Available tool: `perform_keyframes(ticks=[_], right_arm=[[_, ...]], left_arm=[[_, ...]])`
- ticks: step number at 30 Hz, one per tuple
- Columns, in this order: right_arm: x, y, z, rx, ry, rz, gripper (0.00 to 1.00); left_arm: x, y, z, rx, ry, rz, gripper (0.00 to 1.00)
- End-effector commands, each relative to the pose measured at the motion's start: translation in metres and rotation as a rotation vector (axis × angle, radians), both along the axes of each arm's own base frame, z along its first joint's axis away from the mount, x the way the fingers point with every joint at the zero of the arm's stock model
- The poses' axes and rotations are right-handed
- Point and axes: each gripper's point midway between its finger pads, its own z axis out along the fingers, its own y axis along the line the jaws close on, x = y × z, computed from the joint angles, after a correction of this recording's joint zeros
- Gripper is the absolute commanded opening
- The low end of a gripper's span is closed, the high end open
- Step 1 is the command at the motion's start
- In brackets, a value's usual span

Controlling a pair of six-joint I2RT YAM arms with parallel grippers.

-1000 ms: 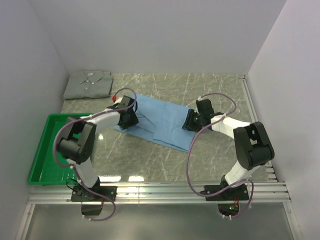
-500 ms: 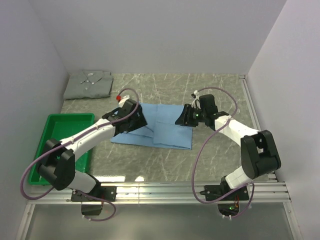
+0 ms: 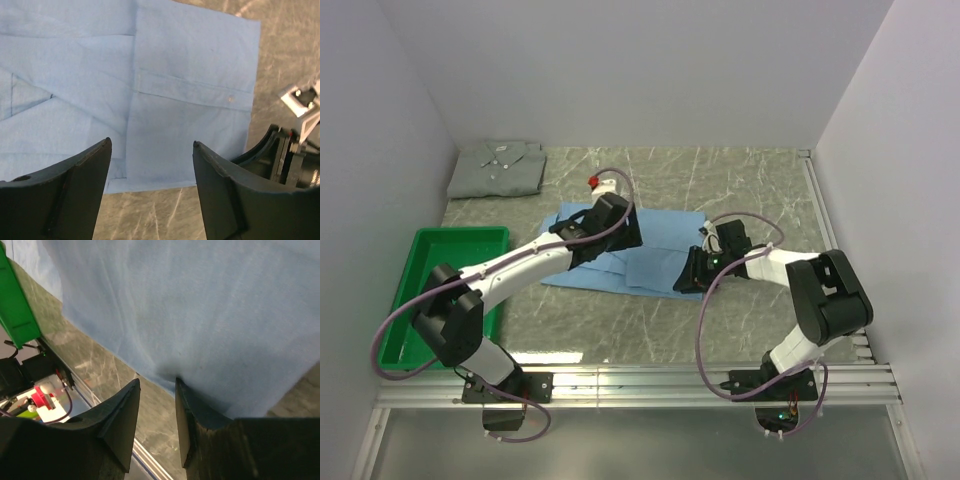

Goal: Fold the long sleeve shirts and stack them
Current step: Fold the shirt

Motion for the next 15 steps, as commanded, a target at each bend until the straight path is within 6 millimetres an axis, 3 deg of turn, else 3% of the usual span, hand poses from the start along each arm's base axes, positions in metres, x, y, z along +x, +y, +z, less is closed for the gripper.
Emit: perform_keyframes(ticks=[1, 3, 4, 6, 7, 9, 11, 13, 14, 15], right_arm=[[0.008, -0.011, 0.027, -0.024, -0.091, -0.026, 0.42], [0.02, -0.032, 0.038, -0.139, -0.152, -0.107, 0.43], [0.032, -0.04, 0.064, -0.166, -0.242, -0.154, 0.44], [0.047, -0.072, 0.079, -0.292, -0.312, -0.287, 0.47], [0.046, -0.083, 0.1, -0.312, -0.357, -0.335, 0.48], [0.05, -0.109, 0.116, -0.39, -0.405, -0.442, 0.6], [0.043, -0.125, 0.139, -0.415, -0.454, -0.526, 0.78], [0.034, -0.144, 0.156, -0.45, -0.491, -0.639, 0.89], [0.031, -0.149, 0.159, -0.457, -0.495, -0.67, 0.97], [0.028, -0.154, 0.161, -0.46, -0.499, -0.7, 1.0]], left_arm=[[0.001, -0.024, 0.023, 0.041, -0.127, -0.108, 0.73], [-0.005, -0.034, 0.023, 0.09, -0.163, -0.195, 0.75], [-0.01, -0.043, 0.021, 0.103, -0.168, -0.228, 0.75], [-0.014, -0.053, 0.021, 0.116, -0.19, -0.278, 0.78], [-0.019, -0.063, 0.019, 0.114, -0.19, -0.315, 0.78], [-0.021, -0.076, 0.02, 0.109, -0.208, -0.36, 0.8], [-0.027, -0.091, 0.014, 0.124, -0.218, -0.408, 0.82], [-0.034, -0.11, 0.005, 0.156, -0.217, -0.459, 0.84], [-0.034, -0.114, 0.004, 0.195, -0.23, -0.463, 0.85], [-0.035, -0.12, 0.001, 0.226, -0.233, -0.473, 0.86]])
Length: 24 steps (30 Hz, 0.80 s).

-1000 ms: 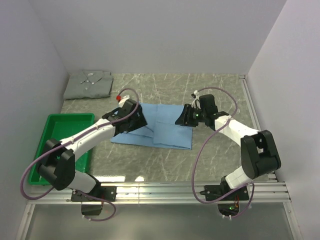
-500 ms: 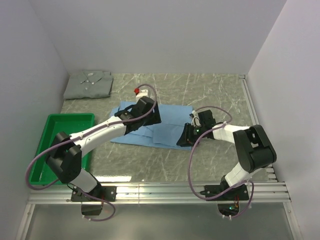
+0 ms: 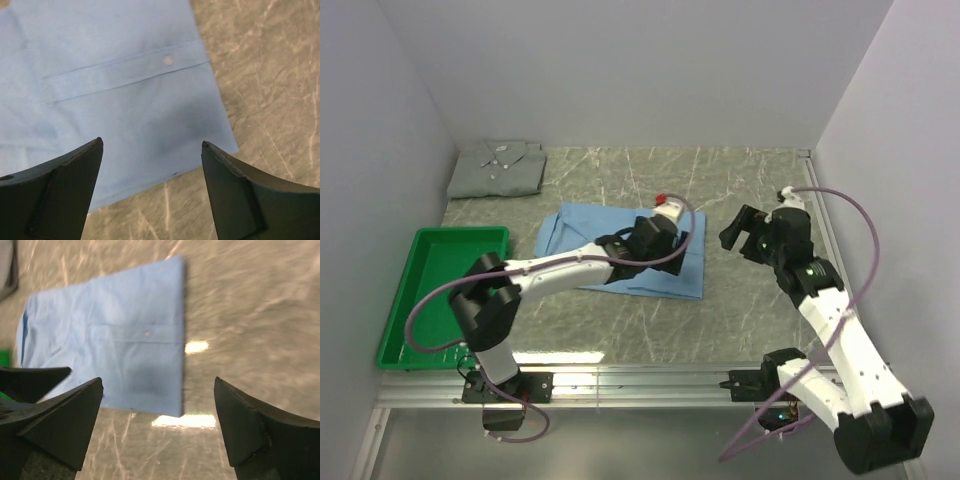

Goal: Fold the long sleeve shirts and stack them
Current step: Fold the shirt

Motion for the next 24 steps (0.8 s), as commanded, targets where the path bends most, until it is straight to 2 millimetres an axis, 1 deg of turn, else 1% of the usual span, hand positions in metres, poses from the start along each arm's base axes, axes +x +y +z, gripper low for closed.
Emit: perform_keyframes(ticks=[1, 3, 4, 5, 6, 7, 8, 11, 13, 16, 18, 20, 22, 24], right_arm=[[-0.02, -0.046, 0.001, -0.085, 0.021, -0.242, 1.0], [-0.028, -0.054, 0.003, -0.085, 0.009, -0.286, 1.0], [-0.031, -0.057, -0.001, -0.088, 0.017, -0.299, 1.0], [-0.033, -0.061, 0.0, -0.096, 0.012, -0.319, 1.0], [-0.036, -0.065, -0.001, -0.097, 0.013, -0.336, 1.0], [-0.039, -0.067, -0.005, -0.092, 0.024, -0.355, 1.0], [-0.041, -0.07, -0.007, -0.092, 0.024, -0.374, 1.0], [-0.046, -0.078, -0.01, -0.085, 0.012, -0.425, 1.0], [-0.049, -0.082, -0.008, -0.074, -0.009, -0.452, 1.0], [-0.05, -0.086, -0.004, -0.064, -0.035, -0.477, 1.0], [-0.051, -0.087, -0.003, -0.062, -0.043, -0.481, 1.0], [-0.051, -0.088, -0.003, -0.065, -0.042, -0.485, 1.0], [-0.051, -0.087, -0.004, -0.059, -0.043, -0.485, 1.0], [-0.05, -0.086, -0.004, -0.053, -0.047, -0.481, 1.0]], left_arm=[[-0.008, -0.047, 0.014, 0.055, -0.101, -0.101, 0.86], [-0.014, -0.059, 0.011, 0.118, -0.143, -0.127, 0.88], [-0.024, -0.076, 0.007, 0.135, -0.153, -0.162, 0.89], [-0.028, -0.081, 0.004, 0.16, -0.162, -0.181, 0.89], [-0.034, -0.091, 0.007, 0.162, -0.179, -0.197, 0.89], [-0.036, -0.095, -0.005, 0.191, -0.171, -0.209, 0.89], [-0.038, -0.097, -0.01, 0.207, -0.17, -0.22, 0.89], [-0.044, -0.103, -0.028, 0.26, -0.165, -0.247, 0.87], [-0.051, -0.108, -0.04, 0.29, -0.167, -0.268, 0.86], [-0.055, -0.11, -0.054, 0.329, -0.177, -0.281, 0.84], [-0.057, -0.11, -0.06, 0.341, -0.174, -0.286, 0.82], [-0.058, -0.11, -0.07, 0.357, -0.165, -0.291, 0.78], [-0.059, -0.108, -0.08, 0.377, -0.154, -0.29, 0.77], [-0.061, -0.107, -0.086, 0.38, -0.145, -0.295, 0.72]])
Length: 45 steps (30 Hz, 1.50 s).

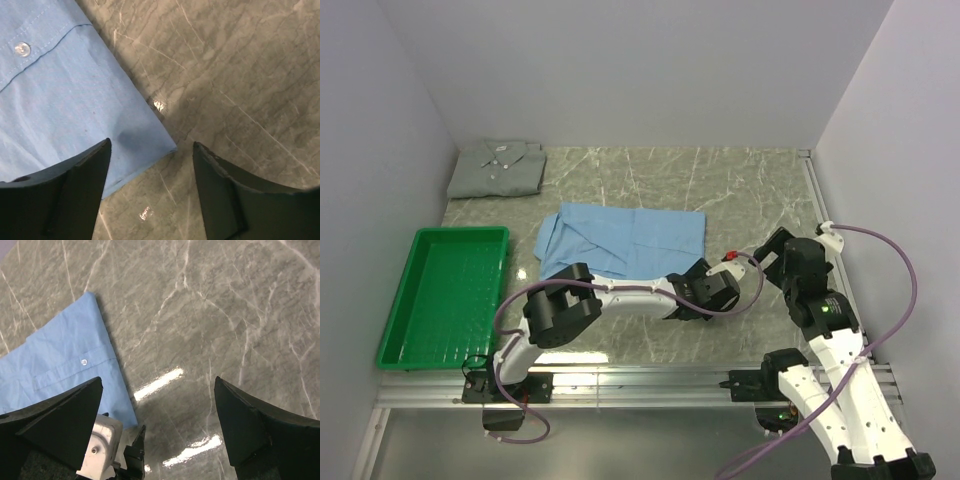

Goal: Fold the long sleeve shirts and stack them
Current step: Fold the shirt

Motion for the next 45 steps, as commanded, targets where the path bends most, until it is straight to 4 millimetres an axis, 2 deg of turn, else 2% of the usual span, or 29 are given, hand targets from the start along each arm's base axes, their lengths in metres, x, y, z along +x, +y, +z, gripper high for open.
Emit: perform_keyframes(ticks=[1, 6, 7, 13, 14, 15, 17, 18, 19, 20, 21, 22, 25, 26, 32, 36, 42, 45], right_arm=[[0.004, -0.003, 0.004, 0.017, -0.037, -0.037, 1.0], [0.01, 0.003, -0.005, 0.043, -0.015, -0.013, 1.0], [0.012, 0.004, -0.006, 0.047, -0.018, -0.013, 1.0], [0.02, 0.01, -0.007, 0.082, -0.022, 0.01, 1.0], [0.021, 0.011, -0.007, 0.087, -0.024, 0.013, 1.0], [0.022, 0.01, -0.008, 0.091, -0.022, 0.008, 0.99], [0.026, 0.014, -0.008, 0.114, -0.03, 0.026, 0.99], [0.029, 0.013, -0.011, 0.124, -0.031, 0.023, 0.99], [0.031, 0.017, -0.012, 0.149, -0.028, 0.043, 0.99], [0.033, 0.02, -0.014, 0.161, -0.025, 0.054, 0.99], [0.038, 0.022, -0.019, 0.185, -0.008, 0.057, 0.99], [0.04, 0.029, -0.023, 0.22, 0.009, 0.077, 1.0], [0.049, 0.043, -0.039, 0.32, 0.045, 0.099, 1.0], [0.05, 0.053, -0.042, 0.368, 0.057, 0.129, 1.0], [0.075, 0.079, -0.067, 0.51, 0.061, 0.199, 0.99], [0.088, 0.106, -0.093, 0.628, 0.122, 0.301, 0.98], [0.098, 0.133, -0.131, 0.746, 0.219, 0.389, 0.89], [0.099, 0.148, -0.143, 0.786, 0.259, 0.443, 0.84]], left_arm=[[0.001, -0.005, -0.001, 0.01, -0.021, -0.007, 0.69], [0.002, 0.002, -0.01, 0.041, -0.019, 0.018, 0.46], [0.004, 0.003, -0.01, 0.04, -0.019, 0.024, 0.36], [0.007, 0.009, -0.011, 0.026, 0.014, 0.044, 0.15], [0.008, 0.01, -0.012, 0.022, 0.022, 0.05, 0.05], [0.009, 0.01, -0.011, 0.017, 0.027, 0.054, 0.0], [0.012, 0.012, -0.006, -0.012, 0.053, 0.069, 0.0], [0.017, 0.019, -0.007, -0.022, 0.068, 0.089, 0.01], [0.021, 0.017, 0.006, -0.075, 0.076, 0.094, 0.01], [0.019, 0.016, 0.01, -0.116, 0.115, 0.095, 0.0], [0.02, 0.021, 0.01, -0.135, 0.138, 0.1, 0.0], [0.026, 0.022, 0.024, -0.188, 0.144, 0.115, 0.0], [0.025, 0.026, 0.038, -0.232, 0.166, 0.111, 0.01], [0.022, 0.026, 0.039, -0.237, 0.18, 0.108, 0.01], [0.013, 0.024, 0.053, -0.314, 0.232, 0.116, 0.0], [0.012, 0.021, 0.061, -0.36, 0.259, 0.12, 0.0], [0.013, 0.008, 0.074, -0.429, 0.29, 0.132, 0.0], [0.015, 0.001, 0.077, -0.452, 0.305, 0.142, 0.0]])
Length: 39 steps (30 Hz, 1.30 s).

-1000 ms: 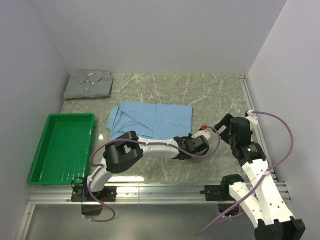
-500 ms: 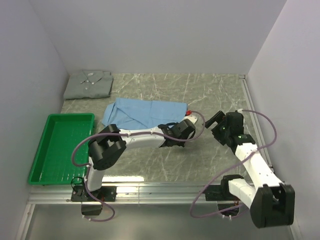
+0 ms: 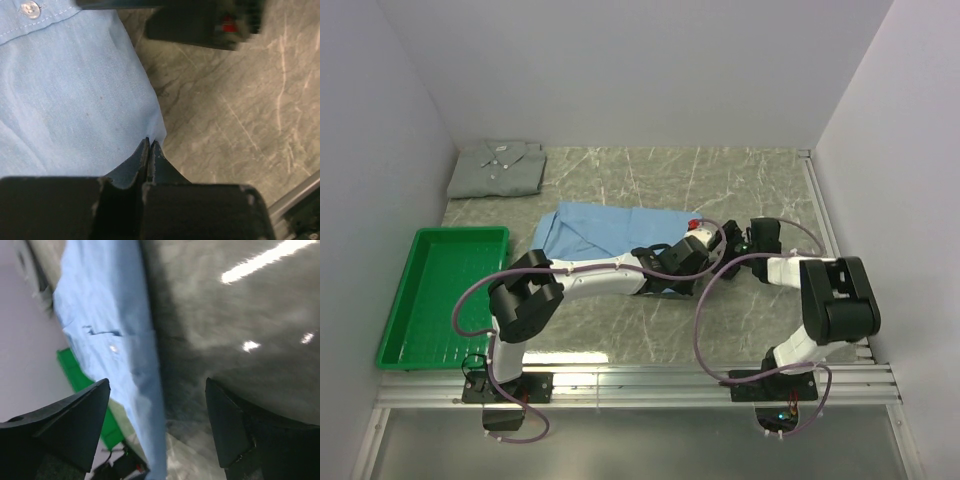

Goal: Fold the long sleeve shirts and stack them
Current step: Fold the shirt

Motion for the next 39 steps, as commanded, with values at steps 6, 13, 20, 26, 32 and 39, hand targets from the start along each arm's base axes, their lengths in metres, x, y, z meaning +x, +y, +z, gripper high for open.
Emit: perform_keyframes(ticks=[6, 13, 20, 26, 32, 39], right_arm=[[0.002, 0.04, -0.022, 0.039, 0.01, 0.158, 0.79], [0.01, 0.038, -0.03, -0.049, -0.004, 0.203, 0.33], [0.023, 0.023, -0.023, -0.243, -0.029, 0.329, 0.0], [0.045, 0.004, 0.0, -0.434, -0.05, 0.439, 0.0], [0.059, -0.022, 0.017, -0.632, -0.043, 0.538, 0.0], [0.081, -0.046, 0.065, -0.921, -0.074, 0.543, 0.0]], left_arm=[[0.005, -0.039, 0.048, -0.221, 0.034, 0.028, 0.01], [-0.002, -0.053, 0.056, -0.302, 0.08, 0.014, 0.23], [0.001, -0.036, 0.094, -0.367, 0.049, 0.054, 0.69], [0.024, 0.032, 0.115, -0.413, 0.04, 0.198, 0.71], [0.058, 0.141, 0.11, -0.401, -0.001, 0.443, 0.72], [0.073, 0.236, 0.07, -0.394, 0.033, 0.699, 0.67]])
